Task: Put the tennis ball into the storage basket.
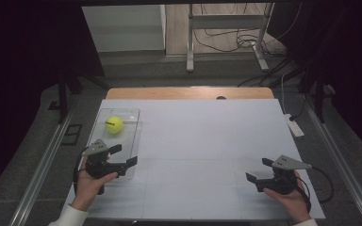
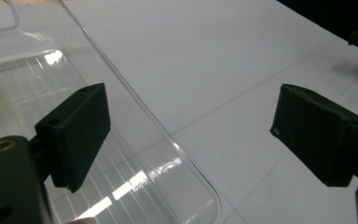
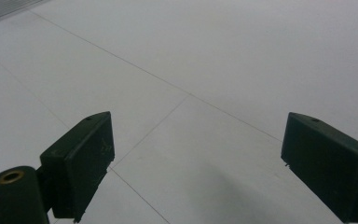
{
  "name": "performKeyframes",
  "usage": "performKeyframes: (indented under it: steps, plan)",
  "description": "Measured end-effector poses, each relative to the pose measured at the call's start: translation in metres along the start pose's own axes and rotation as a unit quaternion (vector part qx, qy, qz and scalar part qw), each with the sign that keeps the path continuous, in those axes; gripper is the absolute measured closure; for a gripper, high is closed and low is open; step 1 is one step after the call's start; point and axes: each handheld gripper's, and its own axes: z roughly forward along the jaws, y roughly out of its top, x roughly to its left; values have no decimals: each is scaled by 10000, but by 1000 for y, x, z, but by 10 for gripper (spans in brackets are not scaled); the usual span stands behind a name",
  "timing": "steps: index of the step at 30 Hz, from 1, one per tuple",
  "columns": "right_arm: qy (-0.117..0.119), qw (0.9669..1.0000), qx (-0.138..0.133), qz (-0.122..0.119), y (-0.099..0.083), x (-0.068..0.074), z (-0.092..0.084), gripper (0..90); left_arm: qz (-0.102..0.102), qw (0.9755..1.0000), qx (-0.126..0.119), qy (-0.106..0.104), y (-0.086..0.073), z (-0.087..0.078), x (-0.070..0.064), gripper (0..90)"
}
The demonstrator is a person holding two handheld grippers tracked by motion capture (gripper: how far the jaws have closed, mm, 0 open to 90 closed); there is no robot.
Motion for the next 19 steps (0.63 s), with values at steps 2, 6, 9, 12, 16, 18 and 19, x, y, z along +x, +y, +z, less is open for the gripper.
performKeyframes:
  steps: [2,6,9,12,16,18,19]
  plan:
    - [-2,10000,2,4,0,0,0,98,64,10000,-7,-4,-3,0,-2,126]
    - [0,10000,-14,18,0,0,0,98,147,9999,12,1,-5,2,-5,128]
    - [-8,10000,-42,16,1,0,-1,98,148,9999,31,-18,-6,3,-6,128]
    - [-14,10000,-60,23,1,0,-2,98,148,9999,35,-36,-7,3,-7,128]
    - [-4,10000,-90,-14,2,1,-2,98,120,9999,76,-28,-7,5,-8,128]
    - [1,10000,-90,-27,2,2,-2,98,140,9999,83,-9,-7,5,-8,129]
    - [-1,10000,-94,-27,2,2,-2,98,139,9999,77,-11,-8,5,-8,129]
